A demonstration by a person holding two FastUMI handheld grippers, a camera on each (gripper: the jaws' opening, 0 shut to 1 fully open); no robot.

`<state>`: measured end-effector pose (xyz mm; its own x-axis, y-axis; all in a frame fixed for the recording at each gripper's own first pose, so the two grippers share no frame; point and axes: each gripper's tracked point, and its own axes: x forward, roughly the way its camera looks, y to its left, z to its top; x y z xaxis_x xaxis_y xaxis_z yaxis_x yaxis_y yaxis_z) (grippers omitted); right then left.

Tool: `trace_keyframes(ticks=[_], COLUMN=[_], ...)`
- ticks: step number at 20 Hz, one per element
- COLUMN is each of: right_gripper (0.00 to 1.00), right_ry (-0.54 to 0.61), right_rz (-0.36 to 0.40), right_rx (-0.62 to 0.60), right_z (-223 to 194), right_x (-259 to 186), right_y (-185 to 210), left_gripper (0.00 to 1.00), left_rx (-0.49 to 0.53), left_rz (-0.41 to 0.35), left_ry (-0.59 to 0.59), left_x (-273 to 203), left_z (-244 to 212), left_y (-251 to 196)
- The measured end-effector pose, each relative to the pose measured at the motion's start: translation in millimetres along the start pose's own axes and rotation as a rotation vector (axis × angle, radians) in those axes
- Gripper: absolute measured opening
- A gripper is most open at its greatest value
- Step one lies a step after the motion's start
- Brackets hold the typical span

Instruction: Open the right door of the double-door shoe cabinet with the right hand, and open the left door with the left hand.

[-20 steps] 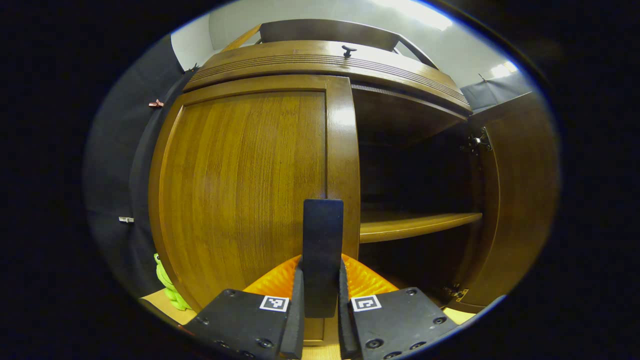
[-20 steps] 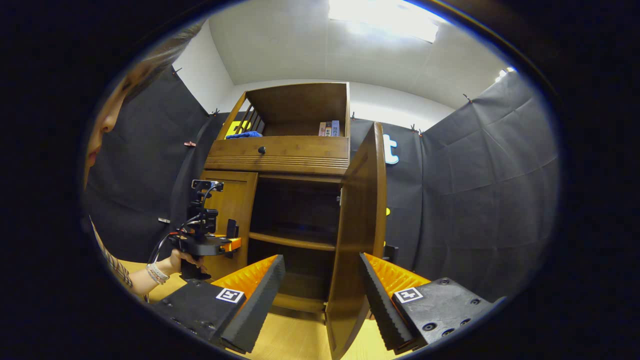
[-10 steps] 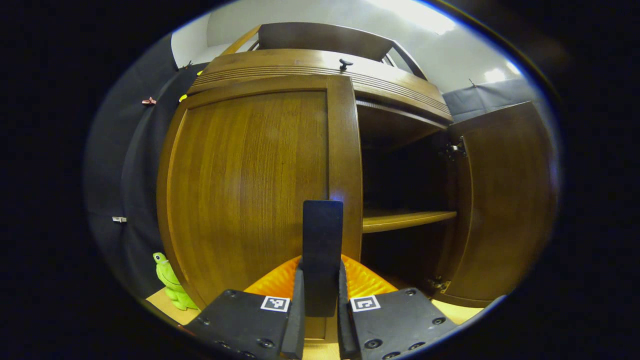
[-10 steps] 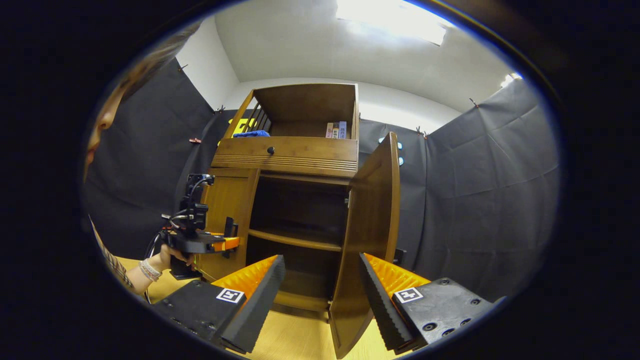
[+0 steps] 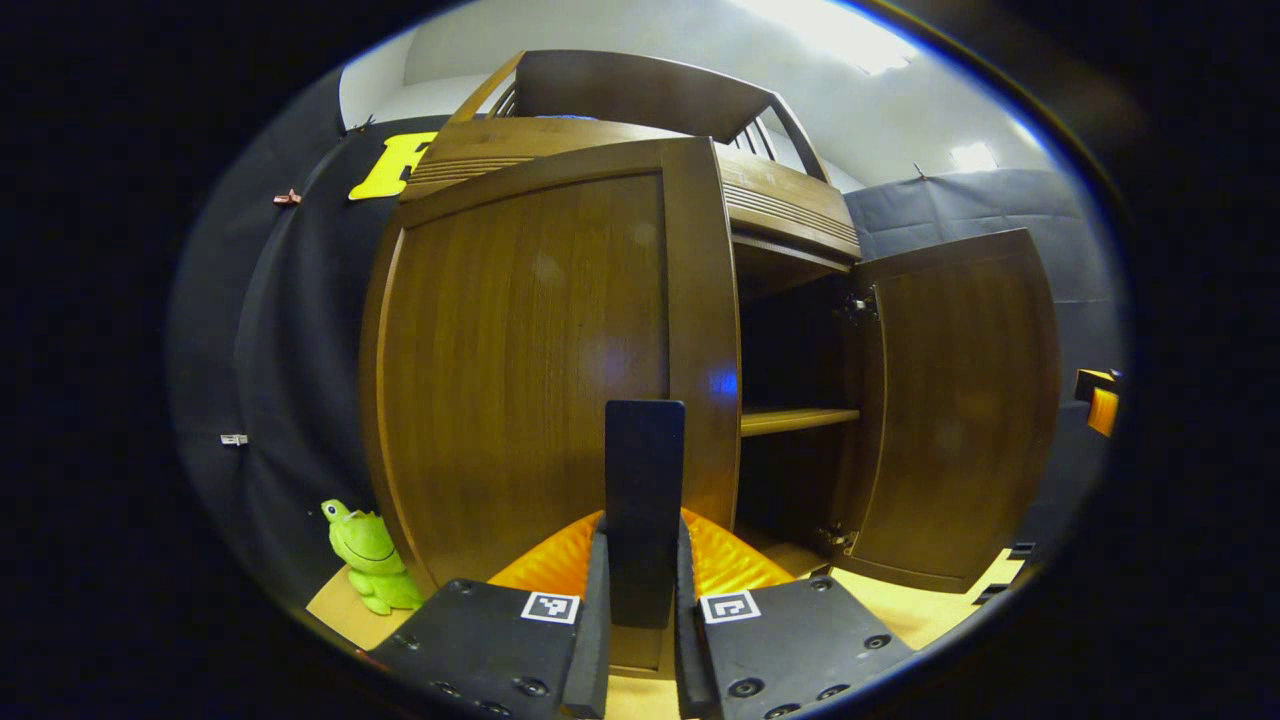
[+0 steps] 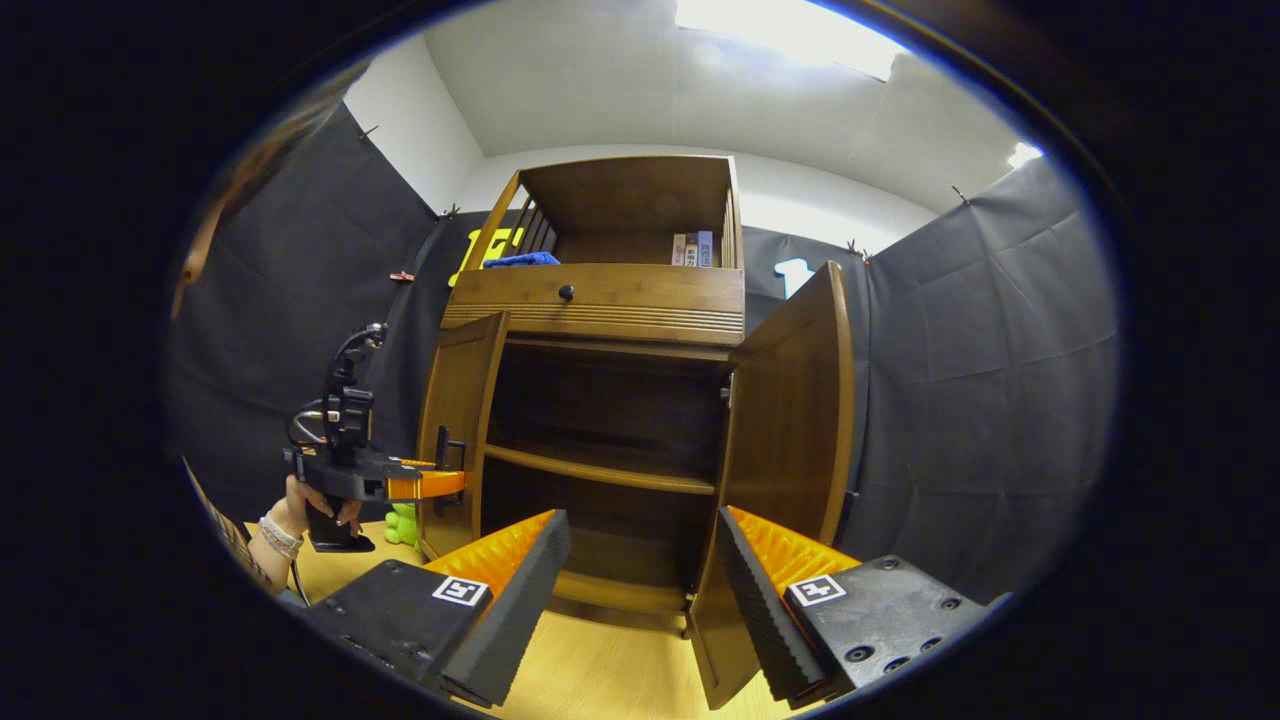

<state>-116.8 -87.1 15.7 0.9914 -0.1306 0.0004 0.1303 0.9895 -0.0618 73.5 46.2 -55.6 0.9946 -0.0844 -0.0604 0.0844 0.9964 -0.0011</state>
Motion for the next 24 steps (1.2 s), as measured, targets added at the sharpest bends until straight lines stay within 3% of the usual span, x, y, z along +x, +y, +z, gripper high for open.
trace_keyframes(ticks=[9,16,24], right_gripper=[0.93,0.93,0.93], right_ry=[0.035,0.027,0.052], right_rz=[0.097,0.174,0.229], right_rx=[0.023,0.028,0.075], right_z=[-6.9,-5.7,-17.2], right_x=[8.3,14.9,24.6], right_y=[52.6,85.5,106.2], left_gripper=[0.3,0.29,0.22], left_rx=[0.011,0.004,0.017], left_rz=[0.01,0.078,0.207], left_ry=[0.009,0.002,0.007], left_x=[-66.1,-101.2,-129.4], left_z=[-0.6,0.3,-1.1], left_y=[33.2,63.5,102.6])
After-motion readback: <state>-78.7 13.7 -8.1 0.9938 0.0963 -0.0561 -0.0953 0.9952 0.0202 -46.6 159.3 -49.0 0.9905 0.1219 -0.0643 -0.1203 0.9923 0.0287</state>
